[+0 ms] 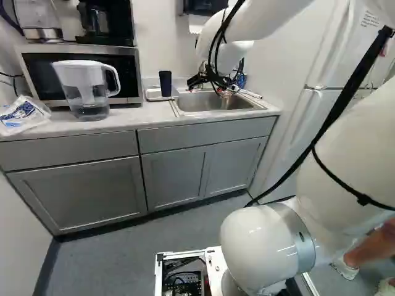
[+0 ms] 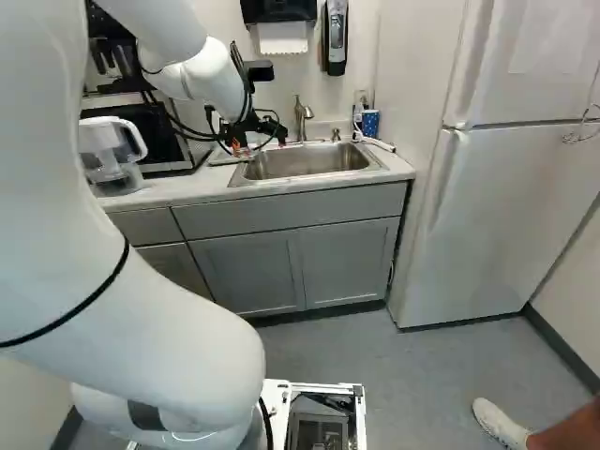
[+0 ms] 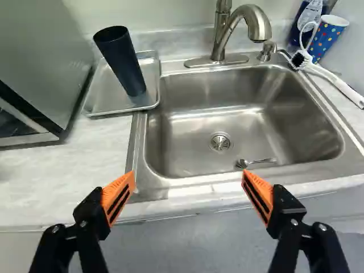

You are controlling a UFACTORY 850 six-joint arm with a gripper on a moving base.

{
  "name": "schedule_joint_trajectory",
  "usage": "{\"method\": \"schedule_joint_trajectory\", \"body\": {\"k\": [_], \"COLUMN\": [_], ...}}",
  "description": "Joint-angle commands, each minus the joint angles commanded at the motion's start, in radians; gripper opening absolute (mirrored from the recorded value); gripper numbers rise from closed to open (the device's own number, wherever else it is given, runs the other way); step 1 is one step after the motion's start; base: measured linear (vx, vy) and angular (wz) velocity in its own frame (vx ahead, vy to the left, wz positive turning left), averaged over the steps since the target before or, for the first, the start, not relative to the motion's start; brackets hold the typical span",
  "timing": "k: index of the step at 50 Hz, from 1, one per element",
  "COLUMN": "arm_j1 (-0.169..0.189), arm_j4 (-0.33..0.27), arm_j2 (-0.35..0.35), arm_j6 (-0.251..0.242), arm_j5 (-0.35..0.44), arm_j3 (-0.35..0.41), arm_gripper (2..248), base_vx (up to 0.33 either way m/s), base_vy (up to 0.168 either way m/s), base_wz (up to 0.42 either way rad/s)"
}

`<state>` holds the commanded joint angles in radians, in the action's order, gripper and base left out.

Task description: Rinse the cup and place it in the tray

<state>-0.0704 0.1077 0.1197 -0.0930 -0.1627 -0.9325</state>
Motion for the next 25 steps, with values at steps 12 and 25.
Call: {"method": "schedule_joint_trajectory", "body": {"k": [12, 25], "arm_j1": [0.000, 0.000], "arm_j4": [0.000, 0.000], "arm_j2": [0.000, 0.000], "arm_j6": [0.000, 0.000], "arm_j5": [0.000, 0.000], "arm_j3": [0.000, 0.000], "arm_gripper": [247, 247], "base_vx": [-0.158, -0.138], "base_vy": [-0.063, -0.061], "base_wz": [0.023, 0.024]}}
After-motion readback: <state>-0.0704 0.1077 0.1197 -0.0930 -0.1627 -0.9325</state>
